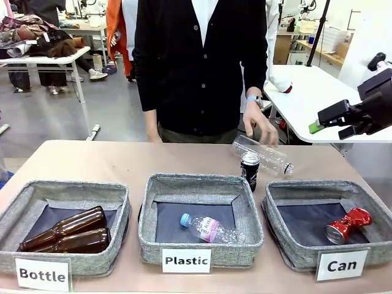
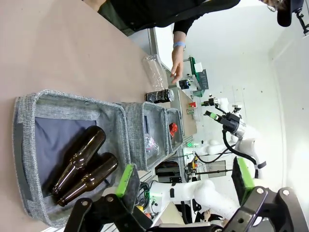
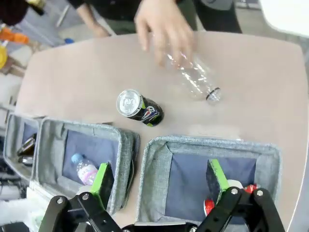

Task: Sort the can waste into the basket.
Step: Pick up the can waste from the table and place it in the right Fabric basket.

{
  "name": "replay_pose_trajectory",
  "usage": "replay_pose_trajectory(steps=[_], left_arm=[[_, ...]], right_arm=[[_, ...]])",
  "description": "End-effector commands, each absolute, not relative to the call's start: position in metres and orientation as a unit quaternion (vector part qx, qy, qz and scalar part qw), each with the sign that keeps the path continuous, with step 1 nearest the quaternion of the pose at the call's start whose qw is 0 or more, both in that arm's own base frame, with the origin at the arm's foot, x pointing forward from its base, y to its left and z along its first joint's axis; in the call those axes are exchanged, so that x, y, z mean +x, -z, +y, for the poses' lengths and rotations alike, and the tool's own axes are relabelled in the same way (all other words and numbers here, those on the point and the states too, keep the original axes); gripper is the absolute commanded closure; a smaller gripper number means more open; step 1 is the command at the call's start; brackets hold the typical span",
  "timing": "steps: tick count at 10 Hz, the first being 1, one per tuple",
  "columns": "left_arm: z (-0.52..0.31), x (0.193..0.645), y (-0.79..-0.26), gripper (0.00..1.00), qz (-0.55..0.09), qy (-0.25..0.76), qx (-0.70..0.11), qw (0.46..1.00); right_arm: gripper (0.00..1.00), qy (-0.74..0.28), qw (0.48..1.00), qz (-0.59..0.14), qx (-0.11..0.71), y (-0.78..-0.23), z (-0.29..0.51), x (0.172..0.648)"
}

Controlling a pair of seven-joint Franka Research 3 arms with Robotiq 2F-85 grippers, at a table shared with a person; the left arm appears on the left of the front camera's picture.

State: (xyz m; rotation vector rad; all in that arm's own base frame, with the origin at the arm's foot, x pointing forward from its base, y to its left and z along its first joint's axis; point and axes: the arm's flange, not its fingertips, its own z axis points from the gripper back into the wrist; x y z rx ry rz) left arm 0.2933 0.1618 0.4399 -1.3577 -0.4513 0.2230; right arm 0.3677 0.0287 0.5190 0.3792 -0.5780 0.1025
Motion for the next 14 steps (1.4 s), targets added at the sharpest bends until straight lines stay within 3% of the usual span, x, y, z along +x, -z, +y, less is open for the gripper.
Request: replay_pose_trajectory(steps=[1,2,3,6,9,14], left_arm=[[0.161,0.293,-0.443,0.00,-0.212,-0.101,-0.627,0.743],[0.161,0.293,-0.443,0.00,-0.212,-0.101,-0.627,0.743],[0.161,0.293,-0.443,0.00,-0.212,-0.101,-0.627,0.743],[0.161,0.293,-0.443,0.00,-0.212,-0.101,-0.627,0.743],[0.161,0.293,-0.443,0.00,-0.212,-0.101,-0.627,0.743],[0.161,0.293,-0.443,0.00,-0.212,-0.101,-0.627,0.743]], right_arm=[[0.00,-0.233,0.899,-0.250,0.272,-0.508,0.005,0.396],[0.00,-0.254,0.885,-0.228,0.318,-0.500,-0.007,0.415],[0.00,-0.219,0.894,-0.238,0.311,-0.494,-0.017,0.428],[0.00,-0.212,0.886,-0.297,0.287,-0.524,-0.082,0.362],[0.00,-0.179,0.879,-0.339,0.284,-0.516,-0.142,0.314],[0.00,-0.141,0.875,-0.358,0.294,-0.503,-0.143,0.316]])
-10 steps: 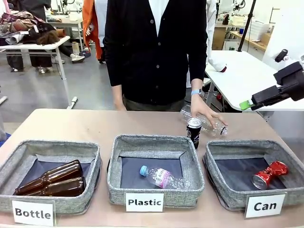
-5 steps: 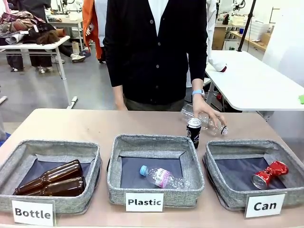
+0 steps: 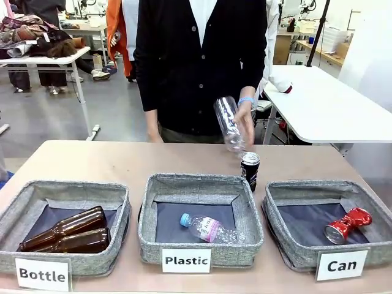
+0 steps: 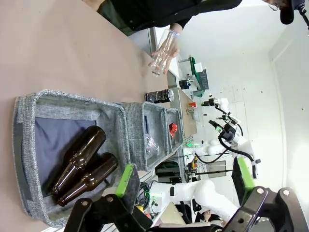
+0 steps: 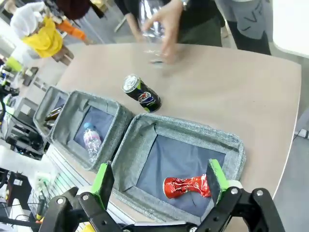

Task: Sort the can waste into the basket.
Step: Pick up the can waste from the table and place it in the right Fabric basket.

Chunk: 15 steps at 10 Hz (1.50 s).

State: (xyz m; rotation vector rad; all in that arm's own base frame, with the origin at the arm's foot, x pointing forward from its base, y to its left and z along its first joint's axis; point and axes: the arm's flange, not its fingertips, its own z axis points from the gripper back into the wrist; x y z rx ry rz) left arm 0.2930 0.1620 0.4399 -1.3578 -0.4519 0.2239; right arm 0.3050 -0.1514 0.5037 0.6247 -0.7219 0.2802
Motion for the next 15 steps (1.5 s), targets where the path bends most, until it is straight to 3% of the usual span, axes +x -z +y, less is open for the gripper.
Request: replay_pose_trajectory(steps=[1,3,5,7,11,15], left_arm=[[0.161,0.293,-0.443,0.00,-0.212,-0.101,-0.627,0.743],[0.161,0.293,-0.443,0.00,-0.212,-0.101,-0.627,0.743],[0.161,0.293,-0.443,0.00,-0.212,-0.101,-0.627,0.743],[0.161,0.293,-0.443,0.00,-0.212,-0.101,-0.627,0.743],[0.161,0.293,-0.443,0.00,-0.212,-0.101,-0.627,0.743],[0.161,0.293,-0.443,0.00,-0.212,-0.101,-0.627,0.743]], right_arm=[[0.00,-0.152,0.875,-0.355,0.292,-0.505,-0.134,0.328],[0.00,-0.208,0.877,-0.337,0.271,-0.502,-0.100,0.367],[0.00,-0.324,0.843,-0.319,0.286,-0.483,-0.058,0.411],[0.00,-0.371,0.826,-0.309,0.290,-0.469,-0.033,0.426],[0.00,-0.320,0.856,-0.306,0.268,-0.470,-0.038,0.410],[0.00,-0.268,0.836,-0.383,0.288,-0.467,-0.094,0.355]])
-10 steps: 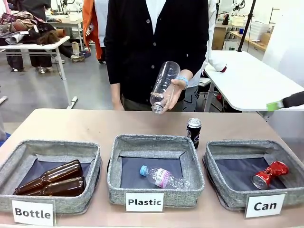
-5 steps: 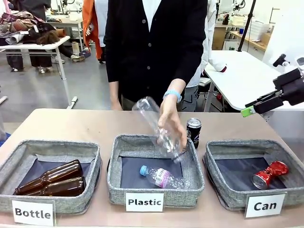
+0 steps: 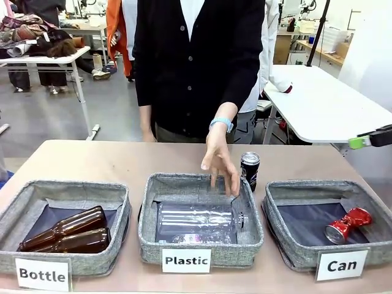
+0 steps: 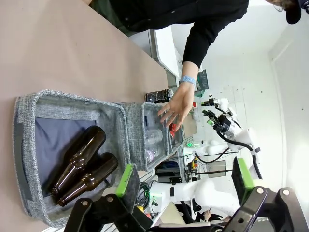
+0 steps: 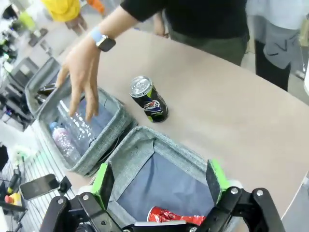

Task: Sort the can waste into the basket.
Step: Pick up the can waste from the table and place it in the right Fabric basket.

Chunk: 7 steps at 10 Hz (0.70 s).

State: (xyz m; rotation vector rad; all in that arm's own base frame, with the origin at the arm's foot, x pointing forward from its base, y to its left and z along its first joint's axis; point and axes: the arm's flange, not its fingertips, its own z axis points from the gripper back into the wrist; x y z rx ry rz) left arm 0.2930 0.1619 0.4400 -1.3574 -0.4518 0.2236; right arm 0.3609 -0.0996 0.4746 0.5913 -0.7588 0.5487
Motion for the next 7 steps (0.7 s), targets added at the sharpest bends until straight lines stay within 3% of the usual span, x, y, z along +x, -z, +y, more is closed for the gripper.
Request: replay_pose_trajectory(steps=[1,4,7], left_arm=[[0.161,0.293,-0.443,0.00,-0.212,-0.101,-0.627,0.743],[0.161,0.293,-0.443,0.00,-0.212,-0.101,-0.627,0.743],[0.161,0.293,-0.443,0.00,-0.212,-0.101,-0.627,0.743]], right_arm=[[0.00,-0.264,0.839,-0.379,0.287,-0.462,-0.093,0.356],[0.00,-0.295,0.834,-0.364,0.290,-0.461,-0.070,0.379],[0.00,-0.512,0.760,-0.316,0.246,-0.436,-0.014,0.435]])
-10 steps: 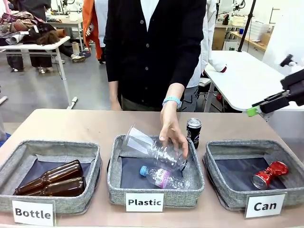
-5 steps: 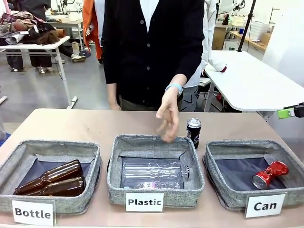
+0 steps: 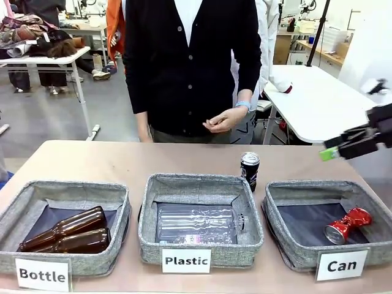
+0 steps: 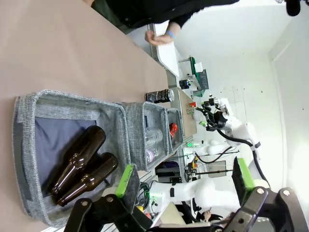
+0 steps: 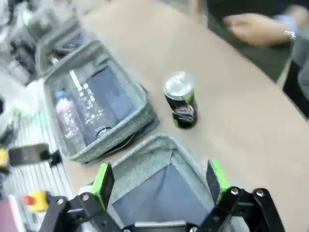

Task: Sort the can waste into the basket.
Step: Pick up the can waste from the table and place it in the right Fabric basket.

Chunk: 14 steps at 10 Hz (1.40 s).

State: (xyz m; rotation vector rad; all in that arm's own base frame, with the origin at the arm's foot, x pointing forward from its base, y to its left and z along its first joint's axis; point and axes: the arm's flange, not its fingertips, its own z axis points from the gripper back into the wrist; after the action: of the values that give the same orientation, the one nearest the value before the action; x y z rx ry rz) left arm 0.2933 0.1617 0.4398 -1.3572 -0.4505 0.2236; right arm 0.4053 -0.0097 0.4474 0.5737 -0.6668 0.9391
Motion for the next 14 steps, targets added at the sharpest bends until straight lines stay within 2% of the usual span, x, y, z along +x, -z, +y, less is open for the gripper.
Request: replay_pose_trajectory(steps=[1,2,3,4,5,6,7,9,12,14], left_arm=[[0.161,0.293,-0.443,0.00,-0.212,-0.101,-0.627,0.743],[0.161,0.293,-0.443,0.00,-0.212,-0.101,-0.627,0.743],[0.161,0.293,-0.443,0.00,-0.212,-0.101,-0.627,0.743],[0.161,0.293,-0.443,0.00,-0.212,-0.101,-0.627,0.743],[0.161,0.293,-0.443,0.00,-0.212,-0.101,-0.627,0.743],[0.161,0.293,-0.443,0.00,-0.212,-0.101,-0.627,0.743],[0.161,0.293,-0.443,0.00,-0.212,-0.101,-0.627,0.743],[0.161,0.293,-0.443,0.00,-0.212,-0.101,-0.627,0.743],[0.161,0.293,-0.443,0.00,-0.212,-0.101,-0.627,0.743],[0.161,0.293,-0.443,0.00,-0.212,-0.101,-0.627,0.743]], right_arm=[[0.00,-0.567,0.734,-0.287,0.240,-0.422,-0.004,0.452],[0.00,-0.634,0.681,-0.253,0.264,-0.408,0.006,0.467],[0.00,-0.622,0.696,-0.242,0.263,-0.401,0.015,0.474],[0.00,-0.538,0.761,-0.244,0.268,-0.410,0.019,0.477],[0.00,-0.607,0.709,-0.245,0.263,-0.399,0.025,0.457],[0.00,-0.599,0.717,-0.238,0.267,-0.392,0.024,0.470],[0.00,-0.626,0.702,-0.242,0.240,-0.392,0.033,0.474],[0.00,-0.657,0.655,-0.274,0.255,-0.373,0.038,0.508],[0.00,-0.661,0.635,-0.298,0.266,-0.356,0.040,0.544],[0.00,-0.681,0.604,-0.311,0.273,-0.340,0.037,0.559]])
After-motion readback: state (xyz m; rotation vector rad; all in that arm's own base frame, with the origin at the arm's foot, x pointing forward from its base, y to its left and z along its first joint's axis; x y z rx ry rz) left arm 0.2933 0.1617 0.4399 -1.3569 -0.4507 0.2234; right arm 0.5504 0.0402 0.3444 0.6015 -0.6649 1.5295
